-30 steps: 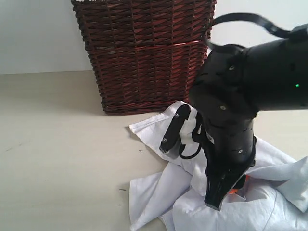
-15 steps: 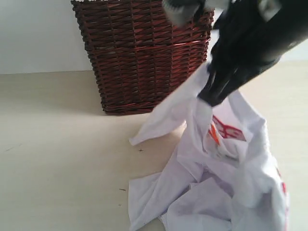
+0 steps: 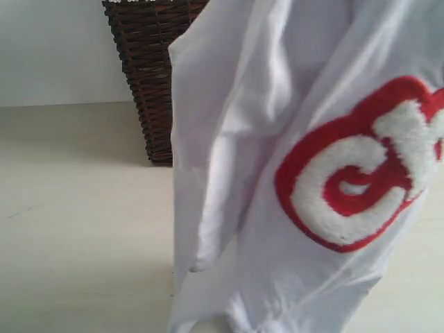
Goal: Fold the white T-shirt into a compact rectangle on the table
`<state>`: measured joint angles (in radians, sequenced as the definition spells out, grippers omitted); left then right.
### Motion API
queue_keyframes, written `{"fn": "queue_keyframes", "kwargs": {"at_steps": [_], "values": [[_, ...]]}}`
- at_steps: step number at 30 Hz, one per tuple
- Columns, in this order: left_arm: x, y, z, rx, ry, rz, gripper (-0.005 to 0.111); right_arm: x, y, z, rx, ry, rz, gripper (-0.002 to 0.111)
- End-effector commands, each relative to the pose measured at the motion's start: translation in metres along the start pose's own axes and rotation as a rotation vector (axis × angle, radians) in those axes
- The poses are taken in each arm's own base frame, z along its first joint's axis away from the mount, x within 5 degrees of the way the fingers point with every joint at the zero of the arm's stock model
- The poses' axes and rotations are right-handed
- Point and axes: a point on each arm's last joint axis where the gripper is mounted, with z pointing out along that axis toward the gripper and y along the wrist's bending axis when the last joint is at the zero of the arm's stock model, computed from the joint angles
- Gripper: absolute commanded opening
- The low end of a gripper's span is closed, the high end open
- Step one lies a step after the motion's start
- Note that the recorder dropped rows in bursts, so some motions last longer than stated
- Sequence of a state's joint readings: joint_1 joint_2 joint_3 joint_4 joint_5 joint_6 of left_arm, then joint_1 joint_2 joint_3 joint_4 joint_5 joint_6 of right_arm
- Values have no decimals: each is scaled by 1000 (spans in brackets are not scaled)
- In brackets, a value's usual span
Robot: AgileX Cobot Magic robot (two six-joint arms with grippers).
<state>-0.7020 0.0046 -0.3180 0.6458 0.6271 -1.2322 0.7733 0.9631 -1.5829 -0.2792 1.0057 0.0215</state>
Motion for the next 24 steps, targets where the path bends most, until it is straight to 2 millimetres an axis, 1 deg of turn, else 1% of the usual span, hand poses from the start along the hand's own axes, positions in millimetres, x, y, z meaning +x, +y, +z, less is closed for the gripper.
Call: {"fn": "queue_keyframes", "kwargs": {"at_steps": [1,4,6,8,10,12,13,15,17,20,22,23,24], "values": [[1,1,0,-5,-1,6,1,13,-38,1,460,176,2,0],[1,1,0,-5,-1,6,1,21,-43,-3,486,198,36,0],[1,1,0,-5,-1,6,1,27,-44,0,493,226,56,0],[0,1,0,-5,-2,8,1,36,-48,8,542,280,43,0],[0,1,0,-5,-2,8,1,53,-54,20,604,366,17,0],[0,1,0,-5,-2,8,1,79,-56,39,616,491,10,0],[0,1,0,-5,-2,8,1,91,-54,51,582,558,10,0],[0,1,0,-5,-2,8,1,120,-46,77,458,716,5,4],[0,1,0,-5,-2,8,1,137,-39,98,361,813,18,8],[0,1,0,-5,-2,8,1,148,-36,126,313,893,19,17],[0,1,0,-5,-2,8,1,153,-34,144,277,933,23,27],[0,1,0,-5,-2,8,1,154,-32,153,240,934,32,35],[0,1,0,-5,-2,8,1,155,-27,162,180,933,52,41]]}}
